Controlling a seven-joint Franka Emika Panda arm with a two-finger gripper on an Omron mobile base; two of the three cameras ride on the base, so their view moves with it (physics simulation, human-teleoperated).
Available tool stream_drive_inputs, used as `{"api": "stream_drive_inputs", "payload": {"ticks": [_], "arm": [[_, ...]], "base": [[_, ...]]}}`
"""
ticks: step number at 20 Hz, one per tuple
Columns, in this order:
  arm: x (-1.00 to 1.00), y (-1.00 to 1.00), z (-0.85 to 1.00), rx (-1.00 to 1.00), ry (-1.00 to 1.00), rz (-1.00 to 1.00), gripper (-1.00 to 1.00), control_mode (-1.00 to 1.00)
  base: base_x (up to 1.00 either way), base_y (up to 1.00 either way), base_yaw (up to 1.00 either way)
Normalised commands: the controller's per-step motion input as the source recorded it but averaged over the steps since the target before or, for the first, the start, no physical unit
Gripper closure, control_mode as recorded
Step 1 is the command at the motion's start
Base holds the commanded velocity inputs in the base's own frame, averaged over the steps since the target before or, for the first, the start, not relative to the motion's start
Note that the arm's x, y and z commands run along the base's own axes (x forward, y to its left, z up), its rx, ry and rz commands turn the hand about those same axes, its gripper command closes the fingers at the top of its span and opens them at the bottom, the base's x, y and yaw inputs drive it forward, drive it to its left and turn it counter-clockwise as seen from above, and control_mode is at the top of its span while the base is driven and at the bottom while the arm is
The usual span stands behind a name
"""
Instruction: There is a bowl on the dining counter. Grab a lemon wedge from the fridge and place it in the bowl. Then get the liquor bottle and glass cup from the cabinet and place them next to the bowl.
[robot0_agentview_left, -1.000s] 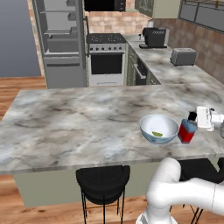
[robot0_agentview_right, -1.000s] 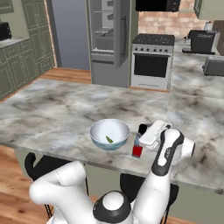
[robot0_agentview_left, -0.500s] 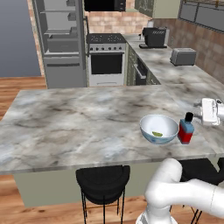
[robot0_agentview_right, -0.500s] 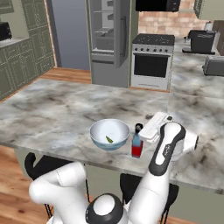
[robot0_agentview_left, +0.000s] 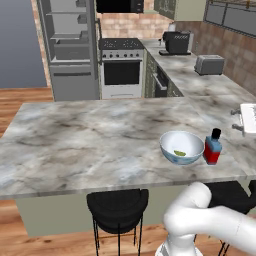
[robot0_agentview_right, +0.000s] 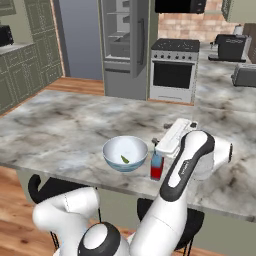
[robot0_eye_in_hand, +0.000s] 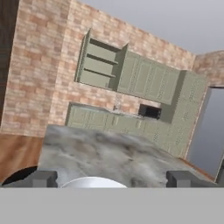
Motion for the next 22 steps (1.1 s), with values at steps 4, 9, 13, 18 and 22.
{"api": "stream_drive_inputs", "payload": {"ticks": [4,9,13,18,22], "arm": [[-0.60,0.47,0.31,-0.12,0.04,-0.08,-1.00,-1.00],[-0.49,0.78,0.19,-0.20,0.17,-0.17,-1.00,-1.00],[-0.37,0.97,0.09,-0.26,0.23,-0.25,-1.00,-1.00],[-0.40,0.95,0.01,-0.23,0.19,-0.31,-1.00,-1.00],[-0.53,0.77,0.00,-0.14,0.09,-0.35,-1.00,-1.00]], "base": [[0.00,0.00,0.00],[0.00,0.00,0.00],[0.00,0.00,0.00],[0.00,0.00,0.00],[0.00,0.00,0.00]]}}
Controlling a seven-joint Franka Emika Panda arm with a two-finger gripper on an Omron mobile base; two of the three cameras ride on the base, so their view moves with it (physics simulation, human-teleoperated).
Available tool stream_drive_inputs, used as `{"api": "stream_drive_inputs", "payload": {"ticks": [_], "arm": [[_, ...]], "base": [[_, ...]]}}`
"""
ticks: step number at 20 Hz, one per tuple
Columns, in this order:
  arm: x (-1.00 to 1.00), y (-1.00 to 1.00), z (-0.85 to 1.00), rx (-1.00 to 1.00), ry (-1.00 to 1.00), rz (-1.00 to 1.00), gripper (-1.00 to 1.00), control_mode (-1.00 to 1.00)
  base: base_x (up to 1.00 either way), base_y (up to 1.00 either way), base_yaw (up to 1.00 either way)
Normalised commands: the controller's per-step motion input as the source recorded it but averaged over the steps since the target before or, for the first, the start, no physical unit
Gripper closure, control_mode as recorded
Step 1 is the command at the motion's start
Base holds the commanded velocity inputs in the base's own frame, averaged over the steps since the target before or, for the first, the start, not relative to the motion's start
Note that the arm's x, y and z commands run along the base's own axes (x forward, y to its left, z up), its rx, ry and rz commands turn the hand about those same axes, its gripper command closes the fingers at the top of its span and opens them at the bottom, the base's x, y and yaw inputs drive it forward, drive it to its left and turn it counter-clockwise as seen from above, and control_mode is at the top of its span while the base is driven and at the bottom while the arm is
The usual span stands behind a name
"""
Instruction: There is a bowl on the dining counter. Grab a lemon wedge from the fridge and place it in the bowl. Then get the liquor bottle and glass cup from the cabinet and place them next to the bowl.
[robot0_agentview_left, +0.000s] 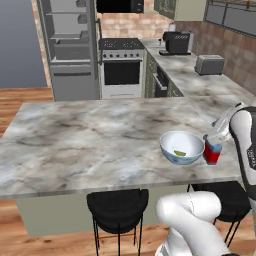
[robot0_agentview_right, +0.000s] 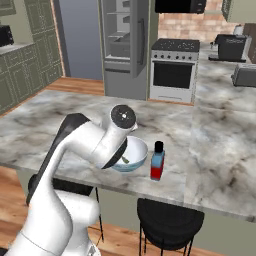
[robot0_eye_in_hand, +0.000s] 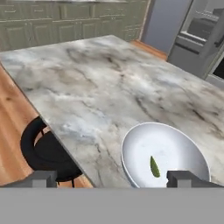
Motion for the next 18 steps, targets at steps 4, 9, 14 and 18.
{"api": "stream_drive_inputs", "payload": {"ticks": [4,9,14,18], "arm": [[-0.61,0.47,0.01,-0.05,0.01,-0.34,-1.00,-1.00],[-0.51,0.27,0.07,-0.05,0.00,-0.31,-1.00,-1.00],[-0.06,0.22,0.00,-0.06,0.03,-0.11,-1.00,-1.00],[-0.08,0.00,0.00,0.00,-0.01,0.00,-1.00,-1.00]], "base": [[0.00,0.00,0.00],[0.00,0.00,0.00],[0.00,0.00,0.00],[0.00,0.00,0.00]]}}
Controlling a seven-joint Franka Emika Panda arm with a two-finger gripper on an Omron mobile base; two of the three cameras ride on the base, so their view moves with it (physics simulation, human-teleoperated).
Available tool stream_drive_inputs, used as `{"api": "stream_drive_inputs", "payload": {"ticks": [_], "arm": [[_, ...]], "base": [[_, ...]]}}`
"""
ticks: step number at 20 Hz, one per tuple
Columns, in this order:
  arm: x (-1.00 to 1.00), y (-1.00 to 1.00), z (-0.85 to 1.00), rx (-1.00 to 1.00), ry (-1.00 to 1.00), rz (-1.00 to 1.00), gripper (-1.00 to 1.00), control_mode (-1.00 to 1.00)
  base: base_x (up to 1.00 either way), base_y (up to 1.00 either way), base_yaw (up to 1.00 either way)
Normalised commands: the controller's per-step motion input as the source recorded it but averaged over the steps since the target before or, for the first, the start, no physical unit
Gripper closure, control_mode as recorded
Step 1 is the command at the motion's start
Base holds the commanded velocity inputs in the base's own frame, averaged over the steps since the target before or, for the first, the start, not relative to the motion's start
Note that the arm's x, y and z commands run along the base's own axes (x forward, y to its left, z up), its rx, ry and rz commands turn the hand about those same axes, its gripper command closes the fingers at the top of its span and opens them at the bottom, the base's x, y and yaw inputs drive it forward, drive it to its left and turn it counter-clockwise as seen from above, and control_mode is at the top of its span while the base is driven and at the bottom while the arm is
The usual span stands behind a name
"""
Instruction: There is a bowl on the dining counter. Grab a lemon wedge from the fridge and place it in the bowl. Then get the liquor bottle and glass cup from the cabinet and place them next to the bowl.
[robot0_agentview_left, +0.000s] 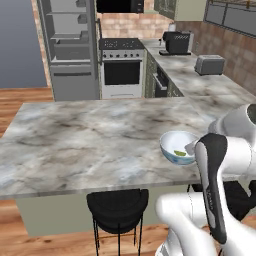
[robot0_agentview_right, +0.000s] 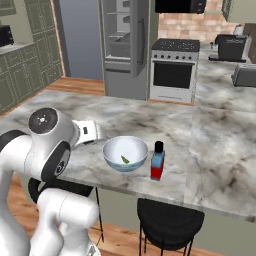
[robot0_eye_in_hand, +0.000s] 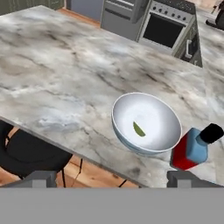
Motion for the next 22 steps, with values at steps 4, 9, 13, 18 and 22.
{"api": "stream_drive_inputs", "payload": {"ticks": [4,9,13,18,22], "arm": [[-0.15,0.00,0.00,0.00,-0.05,0.00,-1.00,1.00],[0.00,0.00,0.00,0.00,0.00,0.00,-1.00,1.00],[0.00,0.00,0.00,0.00,0.00,0.00,-1.00,1.00],[0.00,0.00,0.00,0.00,0.00,0.00,-1.00,1.00],[0.00,0.00,0.00,0.00,0.00,0.00,-1.00,1.00]], "base": [[-0.68,0.09,0.00],[-1.00,0.63,0.03],[-0.82,0.98,0.19],[-0.29,0.99,0.40],[-0.01,0.95,0.50]]}}
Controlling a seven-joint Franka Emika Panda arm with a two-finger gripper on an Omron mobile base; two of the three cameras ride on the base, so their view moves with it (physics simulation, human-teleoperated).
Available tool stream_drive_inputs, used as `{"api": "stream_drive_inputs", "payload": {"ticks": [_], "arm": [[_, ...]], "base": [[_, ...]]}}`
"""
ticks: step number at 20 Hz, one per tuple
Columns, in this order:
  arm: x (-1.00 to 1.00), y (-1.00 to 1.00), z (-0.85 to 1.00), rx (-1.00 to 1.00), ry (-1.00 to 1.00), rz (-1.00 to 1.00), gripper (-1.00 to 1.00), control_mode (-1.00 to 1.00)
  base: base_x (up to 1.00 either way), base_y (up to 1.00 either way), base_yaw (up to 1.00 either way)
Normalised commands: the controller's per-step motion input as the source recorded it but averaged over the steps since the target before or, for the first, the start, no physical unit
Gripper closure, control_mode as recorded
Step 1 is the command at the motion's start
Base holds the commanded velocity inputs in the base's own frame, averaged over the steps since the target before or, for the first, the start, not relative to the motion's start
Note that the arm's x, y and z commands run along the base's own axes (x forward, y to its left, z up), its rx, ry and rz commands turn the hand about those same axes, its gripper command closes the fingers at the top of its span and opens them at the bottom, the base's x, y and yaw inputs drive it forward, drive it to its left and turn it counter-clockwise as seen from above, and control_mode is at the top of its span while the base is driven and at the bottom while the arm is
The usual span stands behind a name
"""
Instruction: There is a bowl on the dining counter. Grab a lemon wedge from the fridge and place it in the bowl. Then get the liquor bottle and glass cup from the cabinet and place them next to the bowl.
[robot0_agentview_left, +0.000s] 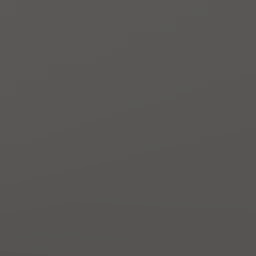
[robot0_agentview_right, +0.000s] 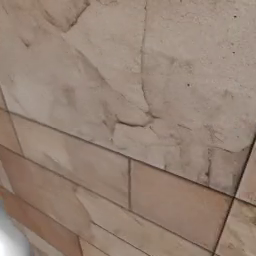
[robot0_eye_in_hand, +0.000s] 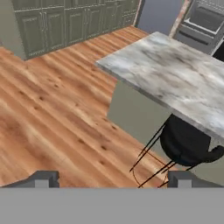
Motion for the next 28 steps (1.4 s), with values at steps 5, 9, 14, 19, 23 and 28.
{"api": "stream_drive_inputs", "payload": {"ticks": [5,9,14,19,23,28], "arm": [[0.00,0.00,0.00,0.00,0.00,0.00,-1.00,1.00],[0.00,0.00,0.00,0.00,0.00,0.00,-1.00,1.00],[0.00,0.00,0.00,0.00,0.00,0.00,-1.00,1.00],[0.00,0.00,0.00,0.00,0.00,0.00,-1.00,1.00],[0.00,0.00,0.00,0.00,0.00,0.00,-1.00,1.00],[0.00,0.00,0.00,0.00,0.00,0.00,-1.00,1.00]], "base": [[0.03,0.87,0.51],[0.54,0.60,0.41],[0.90,0.41,0.34],[0.99,0.27,0.35],[1.00,0.16,0.22],[0.99,0.01,0.06]]}}
